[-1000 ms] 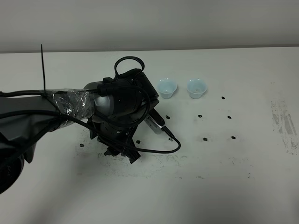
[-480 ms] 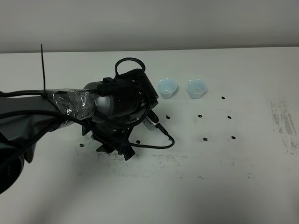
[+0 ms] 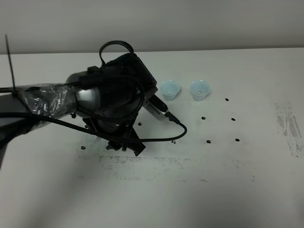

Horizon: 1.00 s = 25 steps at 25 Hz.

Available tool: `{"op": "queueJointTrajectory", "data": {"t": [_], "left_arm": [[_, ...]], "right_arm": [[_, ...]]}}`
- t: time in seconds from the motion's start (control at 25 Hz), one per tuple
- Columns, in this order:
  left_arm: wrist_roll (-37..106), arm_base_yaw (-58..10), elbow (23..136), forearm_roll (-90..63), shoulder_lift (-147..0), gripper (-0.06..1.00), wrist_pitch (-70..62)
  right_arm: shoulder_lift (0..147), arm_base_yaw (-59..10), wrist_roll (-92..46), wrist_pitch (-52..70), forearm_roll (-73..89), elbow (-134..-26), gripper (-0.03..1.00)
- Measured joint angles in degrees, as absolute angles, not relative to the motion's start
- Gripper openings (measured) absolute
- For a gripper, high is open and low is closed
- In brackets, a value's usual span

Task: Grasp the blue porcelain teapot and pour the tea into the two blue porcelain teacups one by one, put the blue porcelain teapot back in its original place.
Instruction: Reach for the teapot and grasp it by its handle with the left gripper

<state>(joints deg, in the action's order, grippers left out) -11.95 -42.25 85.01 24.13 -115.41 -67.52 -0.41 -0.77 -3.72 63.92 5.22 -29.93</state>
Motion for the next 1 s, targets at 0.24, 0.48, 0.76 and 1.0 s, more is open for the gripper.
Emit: {"op": "queueJointTrajectory", "data": {"t": [0.24, 0.48, 0.76, 1.0], "left_arm": [[-7.5, -36.1, 85.0, 17.7, -110.4, 0.45, -67.1], [-1.5, -29.5, 85.0, 10.8, -109.4, 0.43, -65.8], [0.9, -27.3, 82.9, 8.3, -109.2, 0.43, -64.8], [0.7, -26.4, 77.3, 8.5, -109.2, 0.42, -58.7]], "right_arm": [[-0.4, -0.8, -3.7, 63.9, 5.2, -29.9, 0.56], [-0.4, -0.8, -3.7, 63.9, 5.2, -29.9, 0.56], [-0.4, -0.8, -3.7, 63.9, 5.2, -29.9, 0.56], [-0.4, -0.8, -3.7, 63.9, 5.2, -29.9, 0.56]]}}
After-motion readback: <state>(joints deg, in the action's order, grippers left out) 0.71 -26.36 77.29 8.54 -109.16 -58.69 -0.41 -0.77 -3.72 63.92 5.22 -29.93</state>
